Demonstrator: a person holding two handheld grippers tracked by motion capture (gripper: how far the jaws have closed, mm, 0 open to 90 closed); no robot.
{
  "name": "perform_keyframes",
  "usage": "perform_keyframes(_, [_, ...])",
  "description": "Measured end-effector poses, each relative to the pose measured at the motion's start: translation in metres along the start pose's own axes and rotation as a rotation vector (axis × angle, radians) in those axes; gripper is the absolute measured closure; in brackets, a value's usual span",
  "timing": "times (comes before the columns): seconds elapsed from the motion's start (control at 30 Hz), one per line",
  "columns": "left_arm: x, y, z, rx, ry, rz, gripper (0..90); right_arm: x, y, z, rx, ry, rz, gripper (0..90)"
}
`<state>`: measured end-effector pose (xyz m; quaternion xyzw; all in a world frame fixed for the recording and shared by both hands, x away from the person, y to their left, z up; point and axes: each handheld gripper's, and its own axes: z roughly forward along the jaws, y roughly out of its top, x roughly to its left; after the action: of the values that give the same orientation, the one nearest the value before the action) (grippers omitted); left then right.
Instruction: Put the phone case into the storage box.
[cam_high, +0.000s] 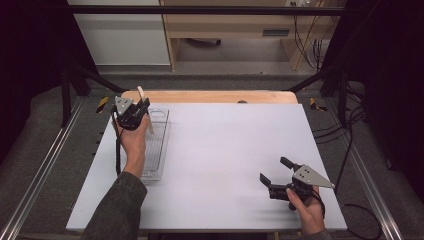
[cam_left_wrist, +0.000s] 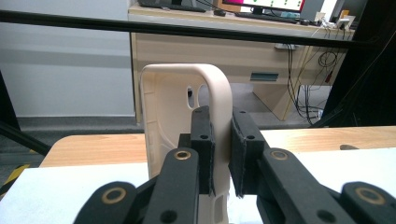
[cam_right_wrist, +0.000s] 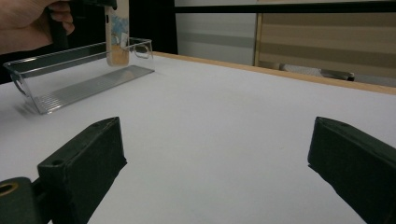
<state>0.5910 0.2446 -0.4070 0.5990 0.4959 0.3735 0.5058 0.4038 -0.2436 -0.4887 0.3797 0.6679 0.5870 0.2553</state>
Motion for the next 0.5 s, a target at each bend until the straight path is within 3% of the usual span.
perform_keyframes(0.5, [-0.0035, -0.0023, 0.0048, 0.010, -0.003, -0.013, 80.5, 0.0004, -0.0009, 0.0015, 0.007, 0.005, 0.000, 3.7])
